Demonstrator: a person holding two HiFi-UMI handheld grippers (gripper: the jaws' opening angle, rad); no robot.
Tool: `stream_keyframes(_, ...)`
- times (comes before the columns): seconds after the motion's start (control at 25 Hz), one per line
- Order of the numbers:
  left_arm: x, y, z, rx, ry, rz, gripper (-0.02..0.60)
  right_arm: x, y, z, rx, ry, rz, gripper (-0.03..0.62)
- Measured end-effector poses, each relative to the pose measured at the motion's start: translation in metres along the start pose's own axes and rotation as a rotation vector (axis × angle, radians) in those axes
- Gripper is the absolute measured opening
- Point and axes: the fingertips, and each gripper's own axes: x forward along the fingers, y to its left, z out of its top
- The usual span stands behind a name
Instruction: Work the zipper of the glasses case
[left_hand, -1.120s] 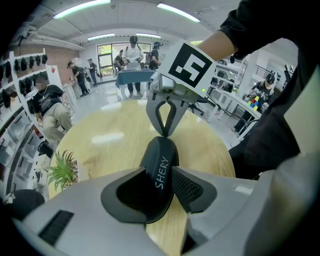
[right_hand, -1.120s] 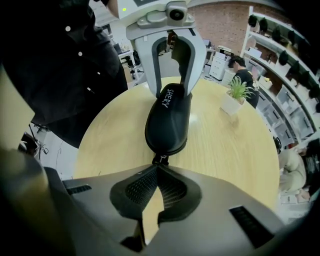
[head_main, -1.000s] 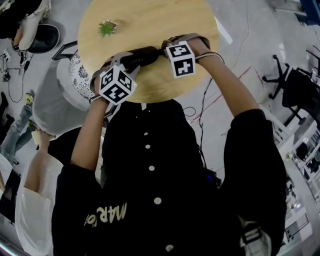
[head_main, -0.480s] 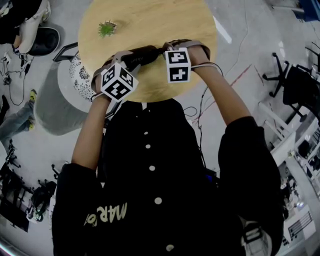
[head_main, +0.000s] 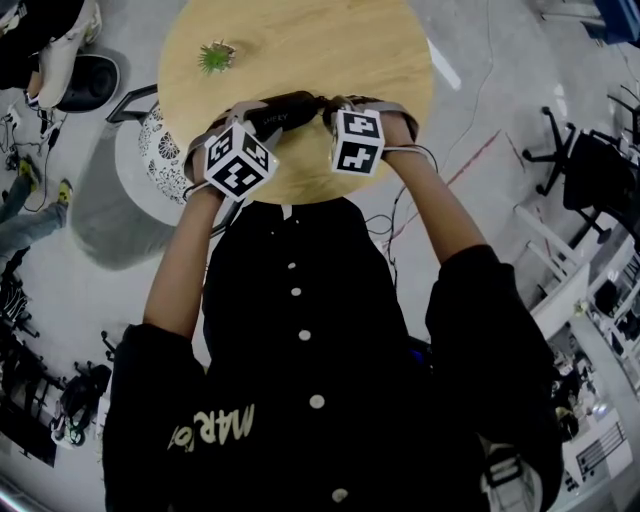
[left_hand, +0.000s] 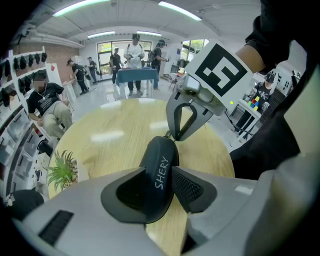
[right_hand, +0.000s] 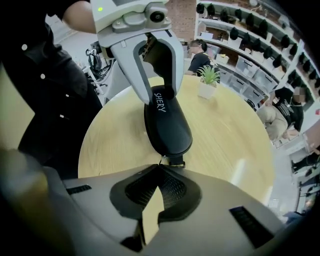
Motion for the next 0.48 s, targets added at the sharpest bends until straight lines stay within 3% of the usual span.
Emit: stream_keyframes(0.48,0.001,0.000,-0.003,0.006,0.002,-0.006,0.155,0.011,0.021,0.017,0.230,-0.112,-0.042,0.005)
